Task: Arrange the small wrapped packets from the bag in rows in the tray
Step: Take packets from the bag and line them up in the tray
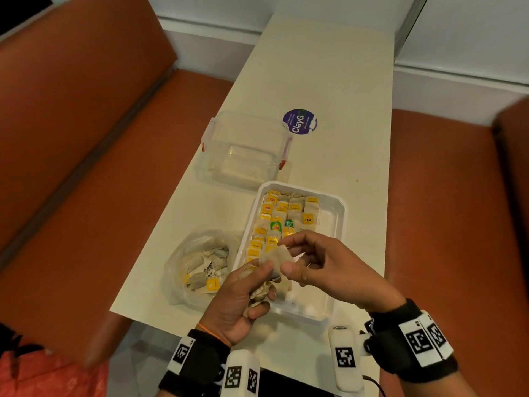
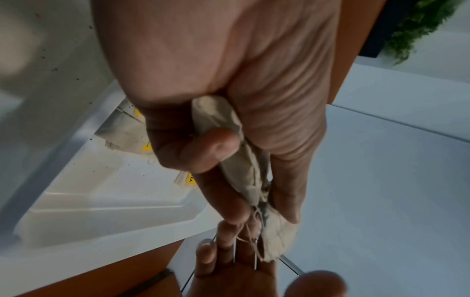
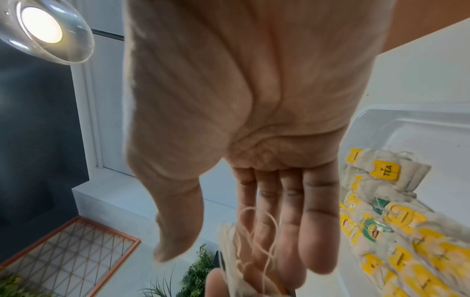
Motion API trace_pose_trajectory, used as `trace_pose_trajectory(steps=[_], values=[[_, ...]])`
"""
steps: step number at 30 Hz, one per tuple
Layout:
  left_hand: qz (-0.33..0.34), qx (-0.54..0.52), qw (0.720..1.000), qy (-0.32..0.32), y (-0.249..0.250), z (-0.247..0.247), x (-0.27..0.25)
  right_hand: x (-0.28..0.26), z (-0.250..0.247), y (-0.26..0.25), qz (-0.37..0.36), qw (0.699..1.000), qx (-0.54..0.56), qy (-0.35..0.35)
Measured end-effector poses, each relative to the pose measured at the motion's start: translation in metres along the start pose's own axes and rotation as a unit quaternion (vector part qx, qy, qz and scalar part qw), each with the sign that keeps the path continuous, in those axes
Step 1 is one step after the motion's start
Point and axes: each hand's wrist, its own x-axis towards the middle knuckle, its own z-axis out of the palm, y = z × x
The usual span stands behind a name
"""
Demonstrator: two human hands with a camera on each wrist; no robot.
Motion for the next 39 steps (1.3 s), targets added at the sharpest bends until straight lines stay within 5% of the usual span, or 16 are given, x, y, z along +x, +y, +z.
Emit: trace_pose_trajectory(steps=[7, 19, 25, 32, 39], values=[[-0.041, -0.058, 0.997, -0.018, -0.002, -0.001, -0.002, -0.009, -0.014, -0.011, -0.074, 0.993, -0.076, -0.050], [-0.088, -0.027, 0.992, -0.082, -0.006, -0.001, -0.008, -0.002, -0.016, -0.027, -0.151, 0.976, -0.156, -0.004], [-0.090, -0.038, 0.995, -0.027, -0.008, -0.005, -0.005, -0.008, -0.027, -0.032, -0.140, 0.983, -0.095, 0.075], [-0.088, -0.099, 0.991, -0.031, -0.004, -0.022, -0.005, -0.011, -0.045, -0.026, -0.081, 0.988, 0.001, 0.134], [-0.080, -0.093, 0.992, 0.008, 0.000, -0.023, -0.001, 0.025, -0.045, 0.043, 0.080, 0.971, -0.037, 0.222]])
